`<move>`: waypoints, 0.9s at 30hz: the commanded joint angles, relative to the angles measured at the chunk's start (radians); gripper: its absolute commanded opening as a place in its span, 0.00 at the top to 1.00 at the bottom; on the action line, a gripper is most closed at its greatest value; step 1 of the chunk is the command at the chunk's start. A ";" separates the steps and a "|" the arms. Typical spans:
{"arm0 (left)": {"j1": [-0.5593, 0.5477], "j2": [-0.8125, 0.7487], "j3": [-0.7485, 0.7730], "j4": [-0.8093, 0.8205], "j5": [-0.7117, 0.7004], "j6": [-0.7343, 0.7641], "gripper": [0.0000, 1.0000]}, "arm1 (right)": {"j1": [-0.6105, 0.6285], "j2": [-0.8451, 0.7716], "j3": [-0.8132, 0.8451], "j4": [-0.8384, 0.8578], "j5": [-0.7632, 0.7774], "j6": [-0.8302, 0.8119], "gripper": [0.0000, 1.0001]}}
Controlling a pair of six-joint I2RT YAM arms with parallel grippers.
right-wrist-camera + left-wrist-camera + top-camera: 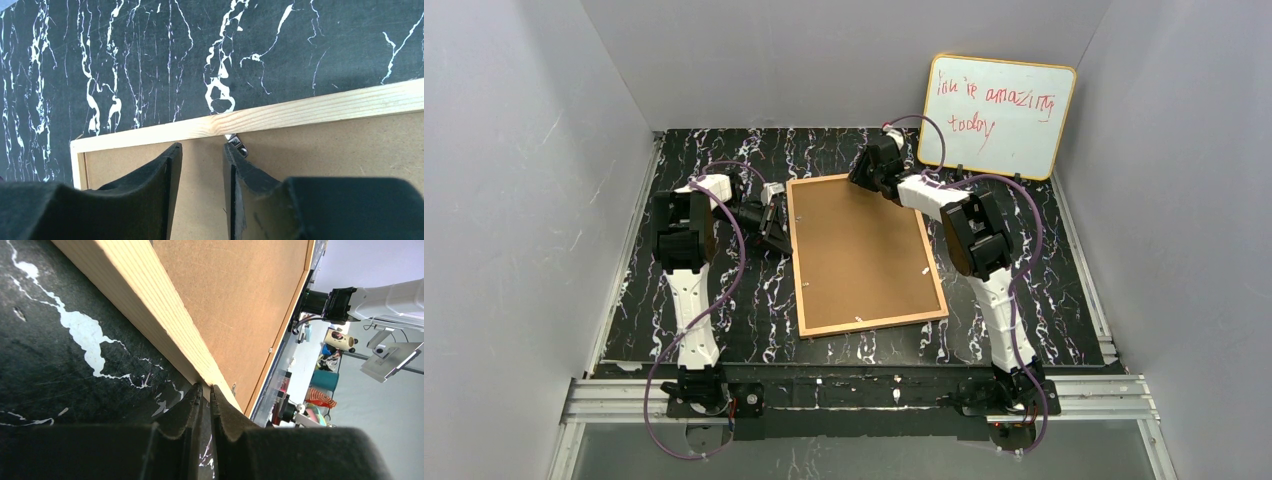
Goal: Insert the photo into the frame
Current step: Install the photo frame at the center of the board, then turn over the photo frame at the center of the board.
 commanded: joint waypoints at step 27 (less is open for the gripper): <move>0.373 -0.474 -0.152 -0.166 -0.363 0.193 0.42 | 0.558 -0.042 0.181 -0.532 0.345 -0.261 0.35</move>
